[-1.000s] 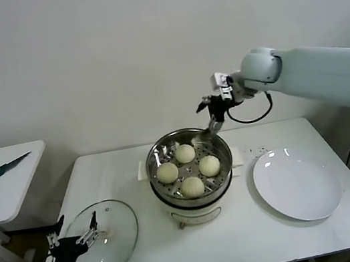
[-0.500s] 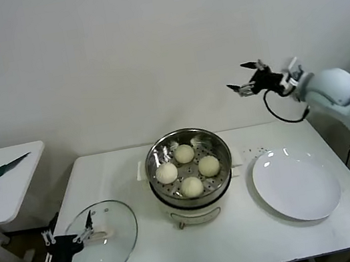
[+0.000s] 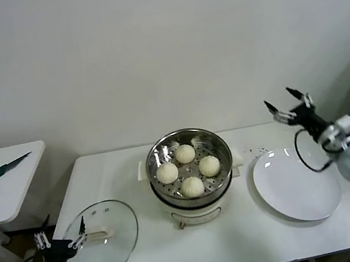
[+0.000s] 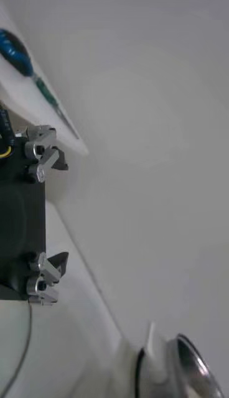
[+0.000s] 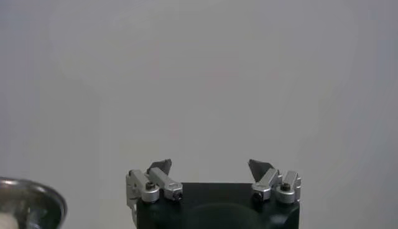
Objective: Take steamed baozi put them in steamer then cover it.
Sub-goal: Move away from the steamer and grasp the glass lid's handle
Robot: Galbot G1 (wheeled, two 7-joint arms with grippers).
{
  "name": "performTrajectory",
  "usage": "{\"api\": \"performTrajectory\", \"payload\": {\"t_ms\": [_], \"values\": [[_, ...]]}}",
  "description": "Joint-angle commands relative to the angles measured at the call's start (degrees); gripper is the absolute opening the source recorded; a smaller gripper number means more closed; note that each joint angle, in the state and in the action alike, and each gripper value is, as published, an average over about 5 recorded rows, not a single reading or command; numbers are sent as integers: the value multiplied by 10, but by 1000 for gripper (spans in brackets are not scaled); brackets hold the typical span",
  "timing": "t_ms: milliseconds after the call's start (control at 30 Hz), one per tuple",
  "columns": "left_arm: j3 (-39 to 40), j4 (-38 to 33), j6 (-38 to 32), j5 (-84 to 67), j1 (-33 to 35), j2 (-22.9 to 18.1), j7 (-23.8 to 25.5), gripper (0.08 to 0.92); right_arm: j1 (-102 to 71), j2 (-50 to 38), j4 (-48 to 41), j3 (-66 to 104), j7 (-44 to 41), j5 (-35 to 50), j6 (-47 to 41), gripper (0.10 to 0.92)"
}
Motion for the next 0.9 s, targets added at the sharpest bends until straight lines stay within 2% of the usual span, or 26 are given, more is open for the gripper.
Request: {"api": "performTrajectory", "payload": {"t_ms": [33,200,300,500,700,900], "values": [[2,3,-11,52,-1,4,-14,823,-270,166,23,195,8,-60,146,823],[-3,12,-33,79,18,33,-37,823,-282,203,17,178,8,-71,176,823],[-5,14,-33,136,26,47,-74,823,-281,222,9,166,11,-87,186,823],[-12,38,-48,418,38,62,-175,823,-270,247,-6,145,19,-109,196,823],[12,97,-25,642,48,35,-241,823,-262,253,-14,135,23,-114,198,823],[45,175,-12,684,28,-1,-289,823,-263,257,-21,134,25,-118,200,823]]}}
